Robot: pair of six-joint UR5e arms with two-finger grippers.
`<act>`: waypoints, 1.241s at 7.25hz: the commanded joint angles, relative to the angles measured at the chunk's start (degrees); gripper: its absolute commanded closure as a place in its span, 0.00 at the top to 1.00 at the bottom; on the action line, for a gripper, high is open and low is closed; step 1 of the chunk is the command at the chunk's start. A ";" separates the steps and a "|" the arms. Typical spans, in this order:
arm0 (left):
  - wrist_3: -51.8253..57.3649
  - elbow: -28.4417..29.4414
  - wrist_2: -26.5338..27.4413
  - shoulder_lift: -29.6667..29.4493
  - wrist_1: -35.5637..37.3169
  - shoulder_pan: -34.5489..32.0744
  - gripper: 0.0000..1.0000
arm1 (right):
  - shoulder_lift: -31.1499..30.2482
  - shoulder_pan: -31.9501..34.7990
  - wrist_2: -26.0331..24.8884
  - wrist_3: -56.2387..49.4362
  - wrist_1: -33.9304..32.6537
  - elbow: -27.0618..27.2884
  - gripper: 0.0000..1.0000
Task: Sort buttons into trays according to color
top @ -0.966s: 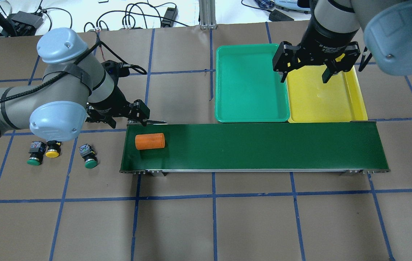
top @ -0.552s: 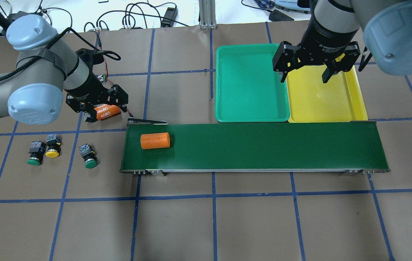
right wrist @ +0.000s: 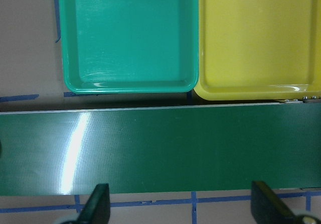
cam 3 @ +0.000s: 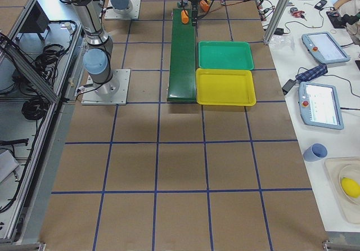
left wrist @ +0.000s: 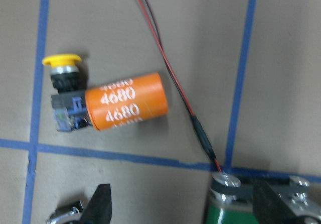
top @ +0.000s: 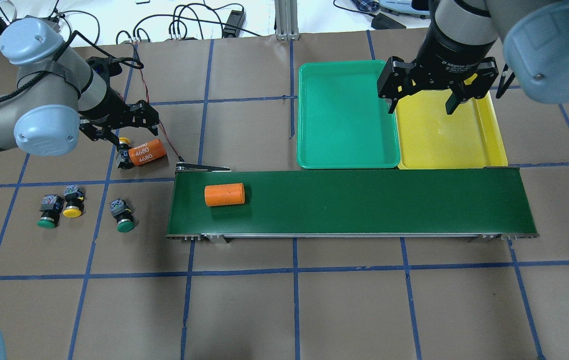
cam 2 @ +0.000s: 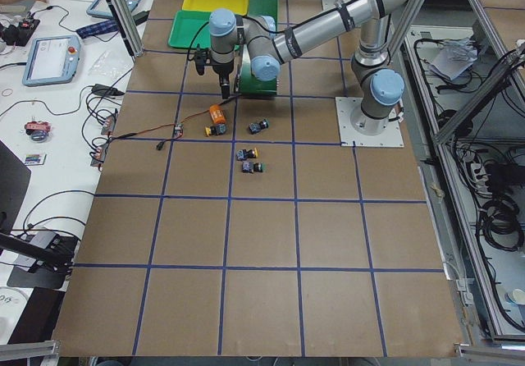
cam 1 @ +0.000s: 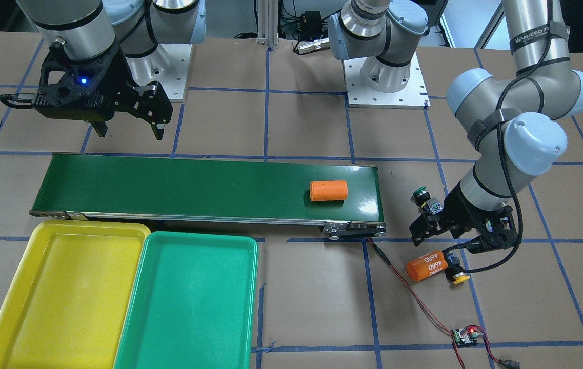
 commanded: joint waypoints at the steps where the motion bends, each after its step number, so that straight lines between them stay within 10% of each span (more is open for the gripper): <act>1: -0.57 1.09 -0.33 -4.01 0.48 1.98 1.00 | 0.00 0.07 0.00 0.00 -0.07 0.00 1.00; 9: -3.47 2.41 3.09 -9.82 6.46 1.02 1.00 | 0.00 0.07 0.00 0.00 0.02 0.09 1.00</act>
